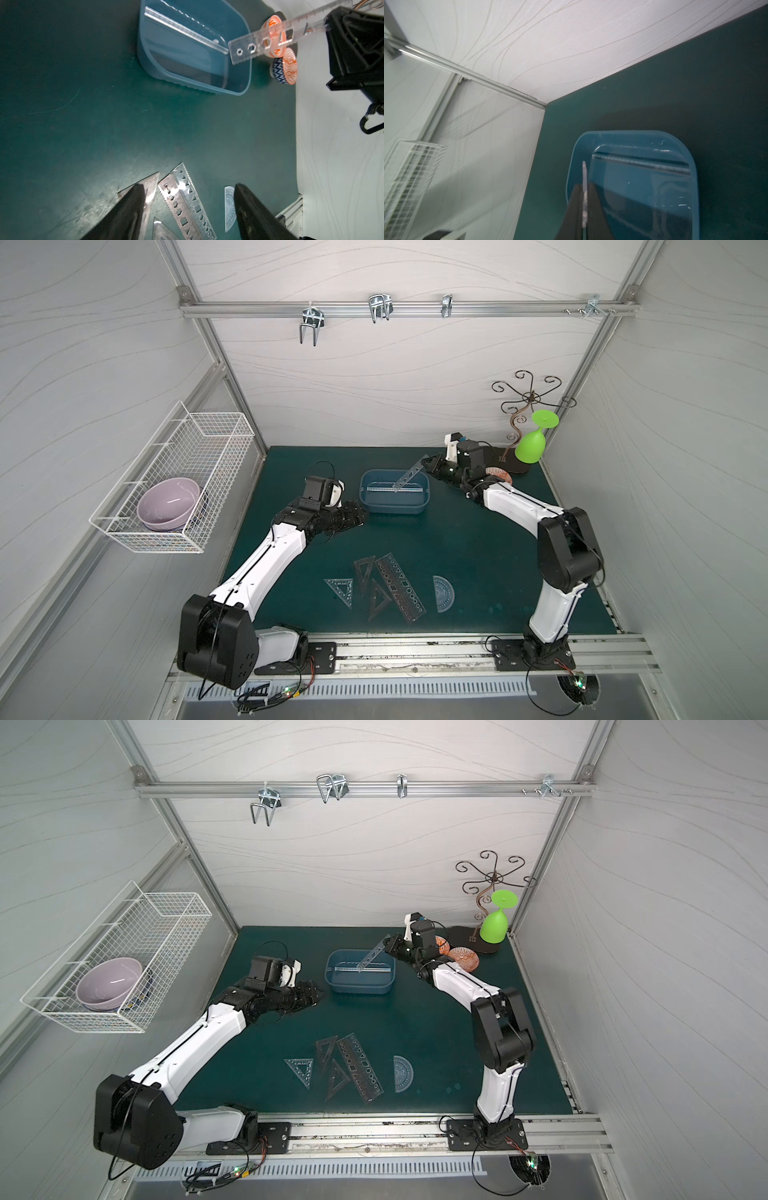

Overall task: Put the scattered rulers into the storage box
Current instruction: Pick up the ruler from the center of the board, then place the ruler in the storage box.

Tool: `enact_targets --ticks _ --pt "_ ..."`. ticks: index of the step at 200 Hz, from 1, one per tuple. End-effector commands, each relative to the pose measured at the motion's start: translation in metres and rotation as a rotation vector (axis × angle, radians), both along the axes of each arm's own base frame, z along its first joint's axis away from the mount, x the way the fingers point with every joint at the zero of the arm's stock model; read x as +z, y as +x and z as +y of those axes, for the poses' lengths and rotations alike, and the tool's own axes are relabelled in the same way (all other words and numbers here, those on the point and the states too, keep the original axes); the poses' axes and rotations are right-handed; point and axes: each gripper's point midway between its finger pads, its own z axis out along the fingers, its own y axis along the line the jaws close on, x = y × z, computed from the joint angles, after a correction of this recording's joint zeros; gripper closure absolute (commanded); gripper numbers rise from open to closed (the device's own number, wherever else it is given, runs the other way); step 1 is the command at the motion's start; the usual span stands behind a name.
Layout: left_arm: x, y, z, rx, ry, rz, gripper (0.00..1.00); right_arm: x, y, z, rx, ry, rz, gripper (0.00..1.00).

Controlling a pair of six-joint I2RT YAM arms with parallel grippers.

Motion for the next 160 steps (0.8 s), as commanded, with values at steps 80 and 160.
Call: enact_targets --ticks 80,160 --pt "-0.013 0.001 0.005 -0.004 0.052 0.036 0.27 -0.046 0.030 0.079 0.022 -0.034 -0.049 1.00" --pt "-0.016 0.002 0.005 -0.006 0.042 0.051 0.27 -0.089 0.021 0.100 0.059 -0.064 0.013 0.92"
